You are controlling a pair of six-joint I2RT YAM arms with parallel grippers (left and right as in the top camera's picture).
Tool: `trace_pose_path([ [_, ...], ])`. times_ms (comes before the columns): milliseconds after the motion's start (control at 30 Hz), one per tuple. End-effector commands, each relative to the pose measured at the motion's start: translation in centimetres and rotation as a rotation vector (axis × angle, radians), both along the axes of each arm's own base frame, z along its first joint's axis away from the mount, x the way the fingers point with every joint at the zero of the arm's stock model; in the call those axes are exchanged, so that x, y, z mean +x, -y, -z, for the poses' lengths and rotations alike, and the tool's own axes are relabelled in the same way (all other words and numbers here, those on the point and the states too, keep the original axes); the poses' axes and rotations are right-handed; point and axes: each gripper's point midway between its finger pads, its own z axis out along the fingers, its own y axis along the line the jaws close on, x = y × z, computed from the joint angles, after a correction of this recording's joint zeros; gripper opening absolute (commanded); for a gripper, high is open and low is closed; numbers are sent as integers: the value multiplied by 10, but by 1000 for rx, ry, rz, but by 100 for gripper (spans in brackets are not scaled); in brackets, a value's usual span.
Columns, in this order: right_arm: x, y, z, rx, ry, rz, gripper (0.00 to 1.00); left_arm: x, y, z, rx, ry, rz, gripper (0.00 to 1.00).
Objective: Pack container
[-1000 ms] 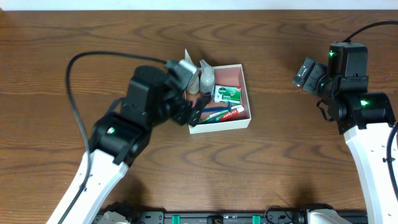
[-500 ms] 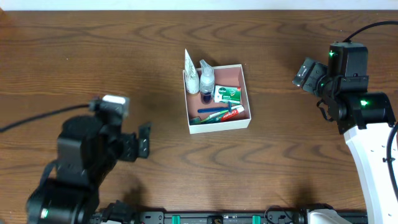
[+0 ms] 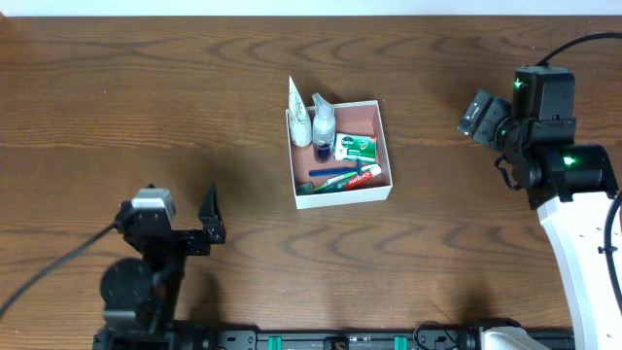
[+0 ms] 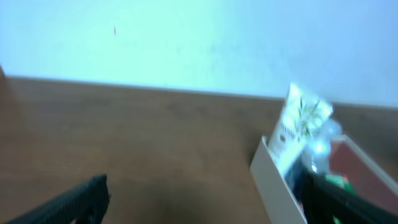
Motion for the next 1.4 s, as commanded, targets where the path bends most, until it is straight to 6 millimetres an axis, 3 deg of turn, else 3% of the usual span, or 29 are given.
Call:
trace_pose_path([
  [0, 1, 5, -5, -3, 14, 24, 99, 3, 1, 20, -51, 60, 7, 98],
  [700, 1, 5, -5, -3, 14, 24, 99, 7, -17, 79, -55, 57, -73, 98],
  [833, 1, 5, -5, -3, 14, 24, 99, 9, -20, 104, -57, 6, -84, 98],
  [1367, 1, 5, -5, -3, 13, 24, 99, 9, -20, 104, -56, 10, -84, 98],
])
